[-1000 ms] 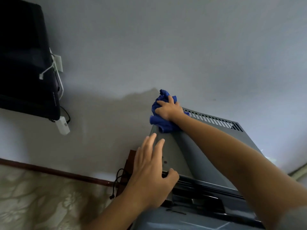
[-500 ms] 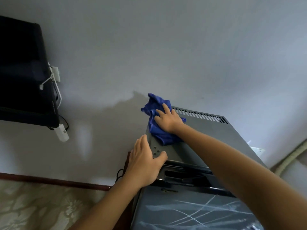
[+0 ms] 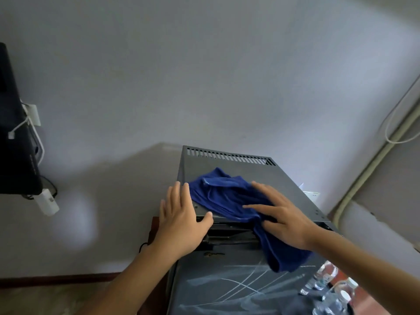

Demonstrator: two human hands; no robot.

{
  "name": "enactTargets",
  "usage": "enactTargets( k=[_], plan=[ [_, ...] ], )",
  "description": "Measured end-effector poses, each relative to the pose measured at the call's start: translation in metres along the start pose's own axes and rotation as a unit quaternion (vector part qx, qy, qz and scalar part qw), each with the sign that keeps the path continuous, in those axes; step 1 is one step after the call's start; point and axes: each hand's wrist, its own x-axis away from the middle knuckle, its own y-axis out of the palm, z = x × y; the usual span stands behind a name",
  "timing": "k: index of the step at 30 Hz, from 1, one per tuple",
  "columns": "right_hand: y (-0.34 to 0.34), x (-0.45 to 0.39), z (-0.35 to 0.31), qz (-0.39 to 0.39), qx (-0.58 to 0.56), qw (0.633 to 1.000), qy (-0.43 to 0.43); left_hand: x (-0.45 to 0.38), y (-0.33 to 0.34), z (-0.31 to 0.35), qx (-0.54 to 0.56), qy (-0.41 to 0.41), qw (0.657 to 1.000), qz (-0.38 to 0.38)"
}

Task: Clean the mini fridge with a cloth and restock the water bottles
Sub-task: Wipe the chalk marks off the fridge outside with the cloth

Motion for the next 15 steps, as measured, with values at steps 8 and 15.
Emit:
enactTargets(
  k=[8, 15],
  plan=[
    [0.017, -0.033, -0.021, -0.084, -0.006, 0.981, 0.173, -0.061, -0.01, 0.048, -0.13, 0.24, 0.962, -0.026],
    [0.026, -0.151, 0.045, -0.073, -0.019, 0.994, 0.085, -0.174, 0.013, 0.033, -0.218, 0.109, 0.966, -0.091]
  ],
)
